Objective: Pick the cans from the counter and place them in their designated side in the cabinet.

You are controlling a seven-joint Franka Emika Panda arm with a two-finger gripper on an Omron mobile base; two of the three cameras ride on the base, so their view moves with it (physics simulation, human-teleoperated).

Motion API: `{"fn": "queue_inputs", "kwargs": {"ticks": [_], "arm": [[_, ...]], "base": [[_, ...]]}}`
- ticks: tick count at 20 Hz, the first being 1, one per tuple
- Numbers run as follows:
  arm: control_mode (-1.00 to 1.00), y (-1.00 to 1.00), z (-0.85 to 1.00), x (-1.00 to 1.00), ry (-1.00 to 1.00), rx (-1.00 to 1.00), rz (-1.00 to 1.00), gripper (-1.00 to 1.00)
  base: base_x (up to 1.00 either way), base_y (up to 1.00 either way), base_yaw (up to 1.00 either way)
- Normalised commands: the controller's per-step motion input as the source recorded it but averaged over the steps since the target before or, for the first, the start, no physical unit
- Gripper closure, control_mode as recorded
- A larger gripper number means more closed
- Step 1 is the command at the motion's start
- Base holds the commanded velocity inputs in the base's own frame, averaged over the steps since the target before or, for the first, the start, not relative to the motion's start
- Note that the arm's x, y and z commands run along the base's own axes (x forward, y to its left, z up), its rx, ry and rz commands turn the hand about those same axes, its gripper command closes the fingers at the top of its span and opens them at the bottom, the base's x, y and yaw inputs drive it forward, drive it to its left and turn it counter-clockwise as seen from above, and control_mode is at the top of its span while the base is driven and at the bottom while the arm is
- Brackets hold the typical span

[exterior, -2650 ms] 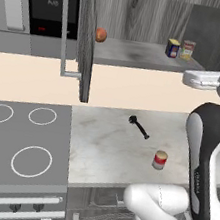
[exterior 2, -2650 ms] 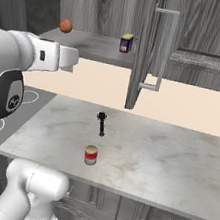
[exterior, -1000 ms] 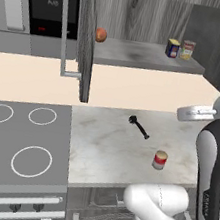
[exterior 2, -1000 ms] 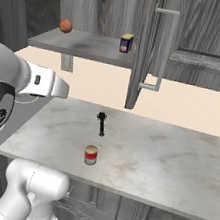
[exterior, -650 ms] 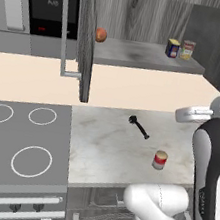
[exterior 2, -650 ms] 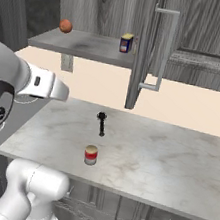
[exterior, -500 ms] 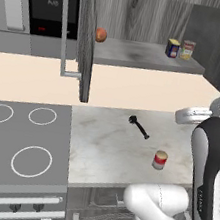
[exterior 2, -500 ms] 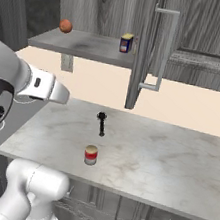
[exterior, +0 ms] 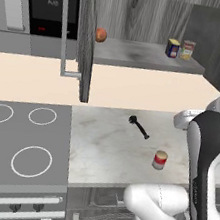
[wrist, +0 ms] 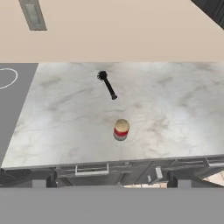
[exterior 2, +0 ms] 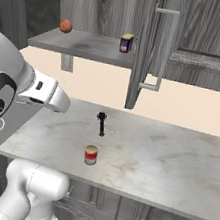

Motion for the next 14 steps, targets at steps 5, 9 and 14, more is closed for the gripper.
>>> {"fn": "queue_inputs", "kwargs": {"ticks": [5,9,14], "arm": [[-1.00,-0.06,-0.13,0.00,0.02,0.02,-0.01,-1.00],[-1.00,-0.05,-0.12,0.00,0.00,0.01,0.00,-1.00],[-1.00,-0.06,-0.13,0.00,0.02,0.00,0.00,-1.00]], "base": [[0.00,0.00,0.00],[0.00,0.00,0.00],[0.00,0.00,0.00]]}}
